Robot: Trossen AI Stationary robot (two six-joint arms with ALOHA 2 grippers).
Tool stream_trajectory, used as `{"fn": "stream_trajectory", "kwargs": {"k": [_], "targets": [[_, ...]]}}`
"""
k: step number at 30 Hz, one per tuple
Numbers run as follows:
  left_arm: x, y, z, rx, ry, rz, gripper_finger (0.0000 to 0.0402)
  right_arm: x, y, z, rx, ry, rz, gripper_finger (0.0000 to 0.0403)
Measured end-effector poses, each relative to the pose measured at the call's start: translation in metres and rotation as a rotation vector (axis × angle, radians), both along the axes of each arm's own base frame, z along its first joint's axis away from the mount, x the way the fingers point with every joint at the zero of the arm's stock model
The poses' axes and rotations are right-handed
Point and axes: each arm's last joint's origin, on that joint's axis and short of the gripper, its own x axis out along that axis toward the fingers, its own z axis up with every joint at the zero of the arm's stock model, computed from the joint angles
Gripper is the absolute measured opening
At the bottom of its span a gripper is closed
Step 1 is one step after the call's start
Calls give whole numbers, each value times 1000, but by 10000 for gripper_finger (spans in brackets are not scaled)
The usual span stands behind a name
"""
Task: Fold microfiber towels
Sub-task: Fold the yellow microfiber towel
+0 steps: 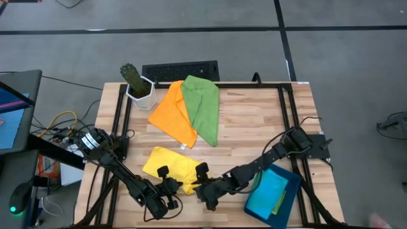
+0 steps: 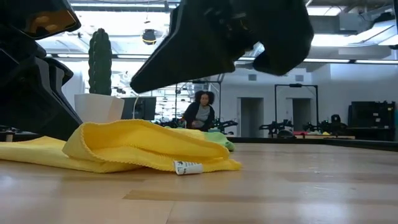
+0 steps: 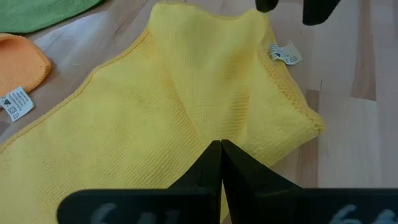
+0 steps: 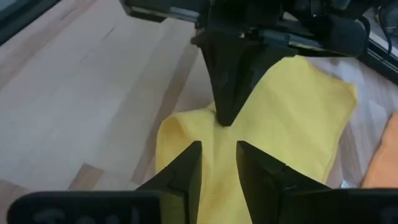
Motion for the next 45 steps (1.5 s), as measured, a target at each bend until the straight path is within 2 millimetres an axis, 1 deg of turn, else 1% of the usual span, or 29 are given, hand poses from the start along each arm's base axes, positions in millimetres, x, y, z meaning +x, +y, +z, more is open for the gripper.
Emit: {"fn": "stream_trajectory", "kwargs": {"k": [2, 5, 8, 10, 18, 22, 25, 32, 36, 45], "targets": [[0, 0, 0, 0, -1, 0, 0, 1, 0, -2, 7, -1, 6, 123], [0, 0, 2, -2, -8, 1, 0, 3, 2, -12, 0, 9, 25, 123], [2, -2, 11, 11, -28, -21, 0, 6, 5, -18, -11, -19, 47, 123], [4, -4, 15, 21, -30, -36, 0, 5, 6, -21, -42, -15, 29, 123], [4, -4, 15, 31, -24, -42, 0, 6, 5, -22, -36, -19, 15, 121], [4, -4, 15, 27, -26, -39, 0, 5, 5, -31, -26, 8, 12, 117], [4, -4, 15, 26, -27, -39, 0, 7, 6, -27, -11, -12, 13, 112], [4, -4, 15, 31, -36, -32, 0, 7, 7, -27, 14, -21, 4, 100], [4, -4, 16, 32, -39, -30, 0, 7, 8, -27, 48, -8, 32, 98], [5, -4, 16, 45, -58, -18, 0, 7, 8, -27, 70, -10, 21, 97]]}}
